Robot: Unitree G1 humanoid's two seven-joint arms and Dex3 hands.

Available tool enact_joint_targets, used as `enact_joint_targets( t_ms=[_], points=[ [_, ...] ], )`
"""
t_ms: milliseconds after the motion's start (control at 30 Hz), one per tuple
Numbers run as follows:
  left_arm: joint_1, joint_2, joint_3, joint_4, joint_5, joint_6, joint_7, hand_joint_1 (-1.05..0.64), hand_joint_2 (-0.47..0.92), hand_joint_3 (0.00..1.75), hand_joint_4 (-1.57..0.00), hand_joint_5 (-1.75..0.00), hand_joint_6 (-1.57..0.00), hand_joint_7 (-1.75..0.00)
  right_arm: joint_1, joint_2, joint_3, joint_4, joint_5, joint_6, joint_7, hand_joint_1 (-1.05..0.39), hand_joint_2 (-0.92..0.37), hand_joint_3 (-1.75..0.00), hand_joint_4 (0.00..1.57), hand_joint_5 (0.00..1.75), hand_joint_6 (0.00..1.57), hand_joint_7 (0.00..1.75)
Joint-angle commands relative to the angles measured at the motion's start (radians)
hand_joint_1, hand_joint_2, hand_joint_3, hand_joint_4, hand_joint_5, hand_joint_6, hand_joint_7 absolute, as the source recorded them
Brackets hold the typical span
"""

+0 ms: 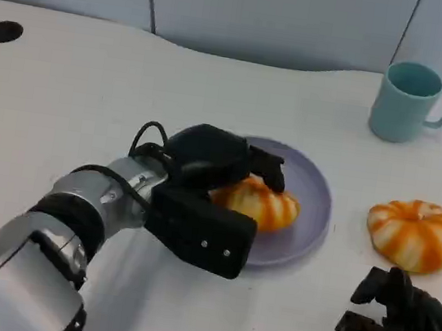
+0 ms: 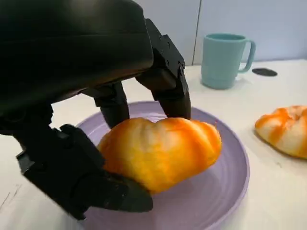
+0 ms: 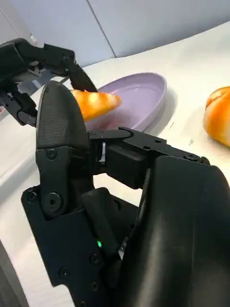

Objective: Grasp the bread from the table and place it into the plate.

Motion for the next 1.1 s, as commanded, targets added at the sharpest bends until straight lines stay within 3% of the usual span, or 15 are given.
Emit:
enact_joint_targets(
  t_ms=[33, 133, 167, 233, 433, 533, 733, 967, 1100],
  points=[
    [-0.037, 0.008, -0.011, 0.004, 0.007, 0.026, -0.029, -0.58, 0.92, 0.20, -0.16, -0.70, -0.31, -0.11, 0.026, -0.001, 0.004, 0.012, -0.007, 0.006, -0.004, -0.45, -0.92, -0.46, 1.22, 1.17, 1.10, 1.09],
    [-0.043, 0.010, -0.018, 0.003, 0.013, 0.045, -0.048, -0.70, 0.92, 0.24, -0.02, -0.63, -0.23, -0.07, 0.026, -0.002, 0.006, 0.016, -0.007, -0.006, 0.005, -0.45, -0.92, -0.47, 1.22, 1.17, 1.10, 1.09],
    [-0.046, 0.011, -0.020, 0.003, 0.014, 0.052, -0.058, -0.79, 0.92, 0.30, -0.01, -0.41, -0.16, -0.04, 0.027, -0.003, 0.006, 0.017, -0.006, -0.009, 0.009, -0.44, -0.92, -0.47, 1.22, 1.17, 1.10, 1.09],
    [-0.049, 0.013, -0.025, 0.002, 0.018, 0.065, -0.070, -0.85, 0.92, 0.35, 0.00, -0.24, -0.09, -0.02, 0.027, -0.001, 0.005, 0.017, -0.006, -0.009, 0.003, -0.45, -0.92, -0.47, 1.22, 1.17, 1.11, 1.09],
    [-0.042, 0.025, -0.028, -0.005, 0.011, 0.067, -0.057, -0.90, 0.92, 0.32, 0.00, -0.04, -0.04, 0.00, 0.030, -0.005, 0.007, 0.016, -0.011, -0.015, 0.005, -0.46, -0.92, -0.46, 1.23, 1.17, 1.11, 1.07],
    [-0.035, 0.036, -0.013, -0.011, -0.007, 0.056, -0.066, -0.91, 0.92, 0.33, 0.00, 0.00, -0.03, 0.00, 0.031, -0.006, 0.007, 0.019, -0.009, -0.018, 0.009, -0.46, -0.92, -0.46, 1.24, 1.16, 1.11, 1.07],
    [0.027, 0.063, 0.119, -0.029, -0.172, -0.032, -0.173, -0.90, 0.92, 0.29, -0.01, 0.00, -0.04, -0.01, 0.029, -0.005, 0.005, 0.017, -0.008, -0.017, 0.003, -0.46, -0.92, -0.46, 1.24, 1.16, 1.12, 1.07],
    [0.163, 0.059, 0.359, -0.087, -0.505, -0.112, -0.475, -0.90, 0.92, 0.29, -0.01, -0.01, -0.01, -0.01, 0.030, -0.010, 0.007, 0.002, -0.013, -0.003, -0.012, -0.46, -0.92, -0.45, 1.25, 1.15, 1.13, 1.06],
    [0.248, 0.021, 0.500, -0.147, -0.717, -0.110, -0.659, -0.87, 0.92, 0.25, -0.10, -0.06, -0.05, -0.02, 0.023, -0.009, 0.004, 0.007, -0.014, 0.001, -0.021, -0.46, -0.92, -0.45, 1.26, 1.16, 1.14, 1.08]
  ],
)
